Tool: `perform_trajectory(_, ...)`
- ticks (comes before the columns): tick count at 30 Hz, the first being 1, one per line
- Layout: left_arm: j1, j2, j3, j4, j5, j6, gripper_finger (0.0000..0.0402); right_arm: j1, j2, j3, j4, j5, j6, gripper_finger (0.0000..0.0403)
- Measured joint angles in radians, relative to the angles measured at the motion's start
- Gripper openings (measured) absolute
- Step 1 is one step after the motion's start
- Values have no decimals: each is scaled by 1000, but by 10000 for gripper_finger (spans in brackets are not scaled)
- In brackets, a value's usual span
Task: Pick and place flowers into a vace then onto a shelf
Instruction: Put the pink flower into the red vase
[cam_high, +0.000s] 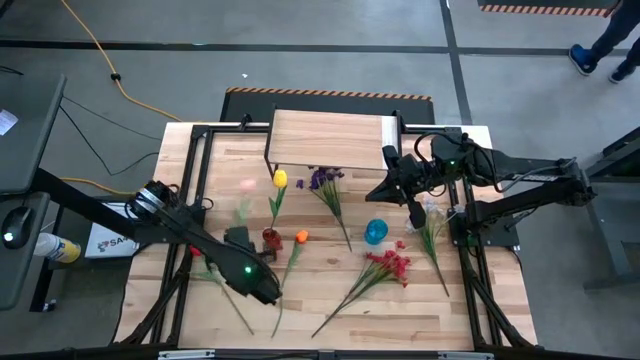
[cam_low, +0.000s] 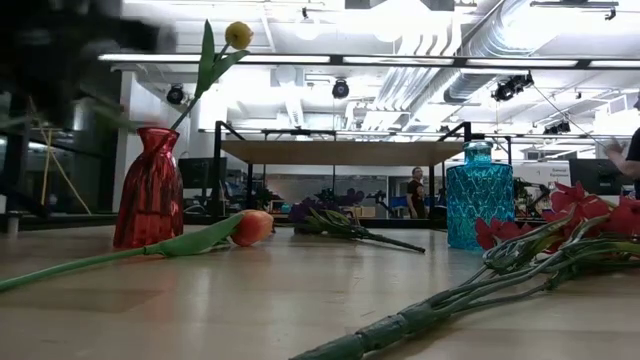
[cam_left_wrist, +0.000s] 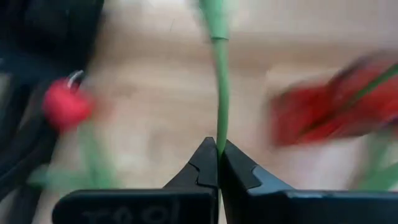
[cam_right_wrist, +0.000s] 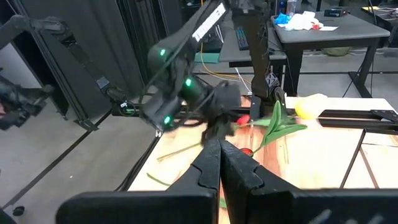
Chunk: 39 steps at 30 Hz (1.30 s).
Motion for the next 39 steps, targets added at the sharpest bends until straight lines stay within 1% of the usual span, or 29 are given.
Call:
perform_trajectory(2,-3,-27,27,-21,-52,-1,33,0,0,0,1,0,-1,0)
perform_trajectory(6,-21,-71,24,-3,-134,1,33,1,0,0,1,0,1,0)
perform_trajectory(11,-56,-112,34,-1,-141,-9,33,0,0,0,-11,0,10,0)
perform_trajectory(15,-77,-138,40,1,-178,-13,33,0,0,0,-11,0,9,0)
perform_trajectory(19,-96,-162,57,1,-265,-24,33,0,0,0,-7,0,9,0)
perform_trajectory(23,-109,-207,93,-9,-448,-14,33,0,0,0,-7,2,9,0)
perform_trajectory(26,-132,-243,121,-7,-583,62,33,0,0,0,-7,3,9,0)
perform_trajectory(28,-134,-267,154,-6,-688,142,33,0,0,0,-7,3,9,0)
perform_trajectory(30,-140,-284,181,-8,-774,256,33,0,0,0,-7,3,9,0)
perform_trajectory(32,-145,-295,201,-6,-856,408,33,0,0,0,-7,3,9,0)
perform_trajectory(36,-146,-297,210,-6,-1000,638,33,0,0,0,-7,3,8,0)
perform_trajectory(39,-144,-274,209,-8,-1058,706,33,0,0,0,-7,3,9,0)
